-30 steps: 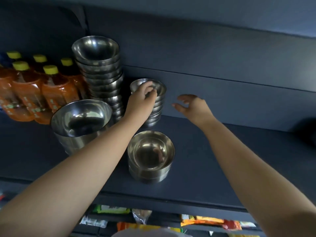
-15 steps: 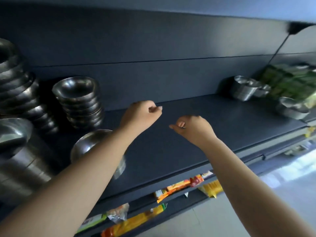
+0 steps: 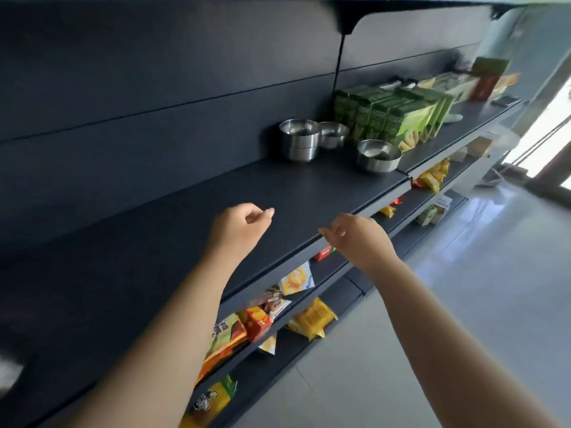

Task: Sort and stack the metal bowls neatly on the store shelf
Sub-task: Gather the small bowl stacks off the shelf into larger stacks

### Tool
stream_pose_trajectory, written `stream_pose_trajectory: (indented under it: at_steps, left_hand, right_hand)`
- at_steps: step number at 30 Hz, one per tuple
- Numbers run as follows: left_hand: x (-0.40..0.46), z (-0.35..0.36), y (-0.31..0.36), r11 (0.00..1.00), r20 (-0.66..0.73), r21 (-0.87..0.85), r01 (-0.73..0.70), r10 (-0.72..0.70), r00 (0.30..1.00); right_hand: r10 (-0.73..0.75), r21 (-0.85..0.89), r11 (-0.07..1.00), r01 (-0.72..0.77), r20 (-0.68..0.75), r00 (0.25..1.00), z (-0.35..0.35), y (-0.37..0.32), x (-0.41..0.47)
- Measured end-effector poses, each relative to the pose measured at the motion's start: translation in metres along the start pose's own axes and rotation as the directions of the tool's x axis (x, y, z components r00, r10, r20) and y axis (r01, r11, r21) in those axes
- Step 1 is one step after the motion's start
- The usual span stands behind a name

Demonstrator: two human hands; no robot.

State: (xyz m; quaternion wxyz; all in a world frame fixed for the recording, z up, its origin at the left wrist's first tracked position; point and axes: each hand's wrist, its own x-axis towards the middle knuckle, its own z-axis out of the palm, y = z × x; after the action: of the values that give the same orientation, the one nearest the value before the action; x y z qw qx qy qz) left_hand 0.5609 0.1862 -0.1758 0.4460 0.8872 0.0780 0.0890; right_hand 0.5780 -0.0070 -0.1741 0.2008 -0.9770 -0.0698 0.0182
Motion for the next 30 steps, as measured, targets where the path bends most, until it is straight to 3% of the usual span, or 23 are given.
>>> stream_pose_trajectory:
  at_steps: [12,21,30]
  left_hand:
    - [0.027,0.134,0.071,0.994,0.122,-0.110,-0.022,0.036,0.992]
    - [0.102,0.198,0.088,0.951,0.171,-0.286,0.114,-0.066,0.983]
    - [0.188,0.248,0.101,0.902,0.202,-0.355,0.244,-0.181,0.962]
  right_hand:
    - [0.190,0.129,0.974,-0.184,-0.034,0.981,-0.039,0.128,0.028]
    - [0.249,0.149,0.958,-0.245,-0.006,0.968,-0.056,0.182,0.106]
    - [0.326,0.319,0.893,-0.319,0.032,0.945,-0.073,0.217,0.218]
